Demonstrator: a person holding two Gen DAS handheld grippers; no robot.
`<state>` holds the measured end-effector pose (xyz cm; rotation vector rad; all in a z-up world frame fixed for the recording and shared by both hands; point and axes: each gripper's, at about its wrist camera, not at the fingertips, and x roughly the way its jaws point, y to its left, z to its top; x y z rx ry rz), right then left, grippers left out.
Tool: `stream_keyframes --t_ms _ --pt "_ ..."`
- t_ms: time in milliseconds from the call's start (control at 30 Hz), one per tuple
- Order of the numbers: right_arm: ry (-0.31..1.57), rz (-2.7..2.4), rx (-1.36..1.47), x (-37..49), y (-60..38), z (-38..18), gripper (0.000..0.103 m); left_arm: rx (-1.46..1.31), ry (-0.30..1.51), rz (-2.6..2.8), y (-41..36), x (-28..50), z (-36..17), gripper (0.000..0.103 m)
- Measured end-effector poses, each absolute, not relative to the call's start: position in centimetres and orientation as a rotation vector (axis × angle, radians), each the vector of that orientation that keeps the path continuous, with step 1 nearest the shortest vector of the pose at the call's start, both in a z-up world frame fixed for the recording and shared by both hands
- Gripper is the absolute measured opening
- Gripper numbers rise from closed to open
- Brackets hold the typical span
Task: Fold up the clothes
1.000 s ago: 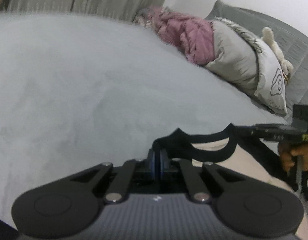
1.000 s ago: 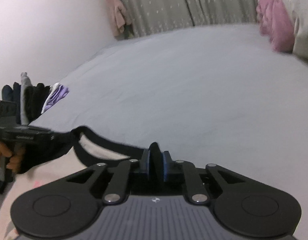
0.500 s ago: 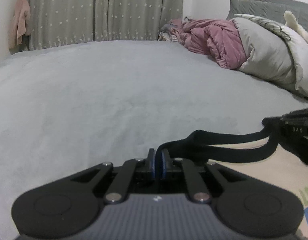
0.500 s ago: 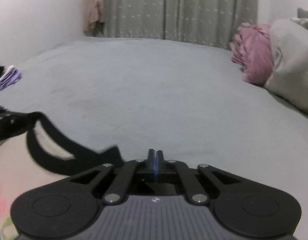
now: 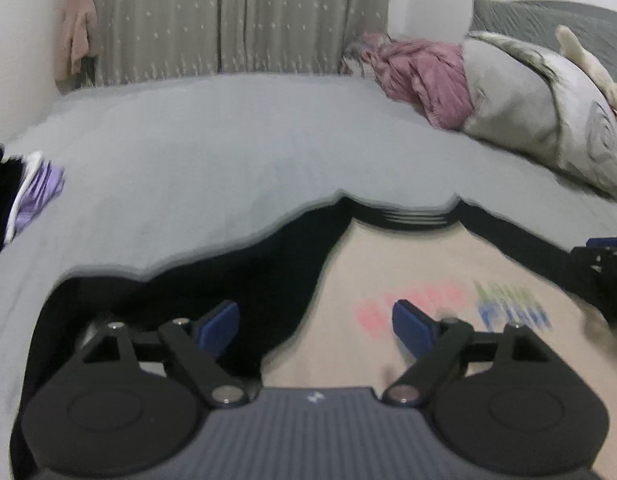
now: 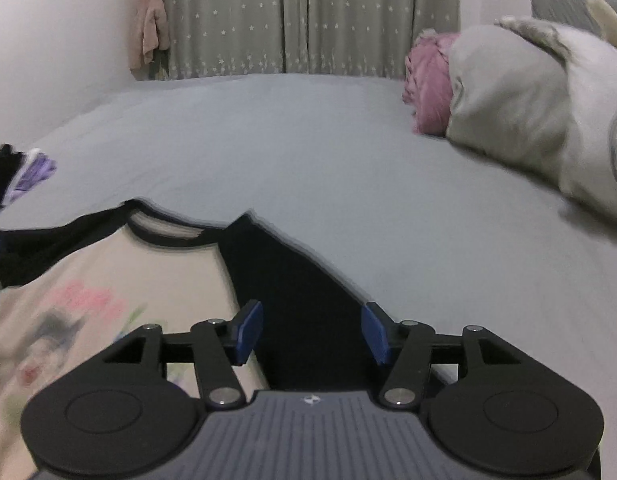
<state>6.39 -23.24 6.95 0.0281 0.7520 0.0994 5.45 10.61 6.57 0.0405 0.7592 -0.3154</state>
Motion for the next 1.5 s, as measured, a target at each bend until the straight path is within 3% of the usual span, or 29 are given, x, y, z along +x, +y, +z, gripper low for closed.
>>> stream_keyframes --t_ms 300,467,533,767,833,900,967,1000,1167,1300,1500 --pt "0.905 0.181 0.224 -6.1 -26.0 5.4 0.055 -0.156 0.915 -0.338 15.1 -6.2 5.4 0.084" --pt "0.913 0.207 0.393 -11.0 -28.5 4.0 0.056 -0.309 0.987 -0.379 17.7 -8.8 3.7 0.074" --pt "0.910 0.212 0.448 -12.3 -29.2 3.8 0.056 -0.393 0.996 -0.402 18.7 -9.8 3.2 0.059" --pt "0.933 0.284 0.701 -16.6 -30.8 2.8 0.055 -0.591 1.037 -0.494 19.7 -11.4 1.2 0.046" --pt "0.938 0.294 0.758 -16.6 -30.4 1.9 0.055 -0.625 1.048 -0.489 19.7 -11.4 0.7 0.021" --pt "0.934 0.297 0.768 -16.4 -29.7 1.4 0.048 -0.669 1.069 -0.468 19.8 -11.2 -0.1 0.011" --pt "0.953 0.288 0.743 -16.2 -29.1 1.3 0.015 -0.659 1.060 -0.445 19.9 -11.5 0.3 0.009" --pt "0.965 0.283 0.730 -16.1 -28.8 1.3 0.007 -0.625 1.041 -0.439 19.8 -11.8 1.0 0.009" --pt "0.891 0.263 0.659 -17.2 -30.2 4.9 0.007 -0.550 0.973 -0.438 20.7 -13.1 4.7 0.008" --pt "0.879 0.254 0.592 -18.1 -31.2 7.3 0.007 -0.500 1.027 -0.456 20.4 -13.7 5.8 0.008" --pt "1.025 0.196 0.430 -17.8 -29.5 4.9 0.007 -0.321 1.130 -0.380 18.2 -13.5 3.2 0.009"
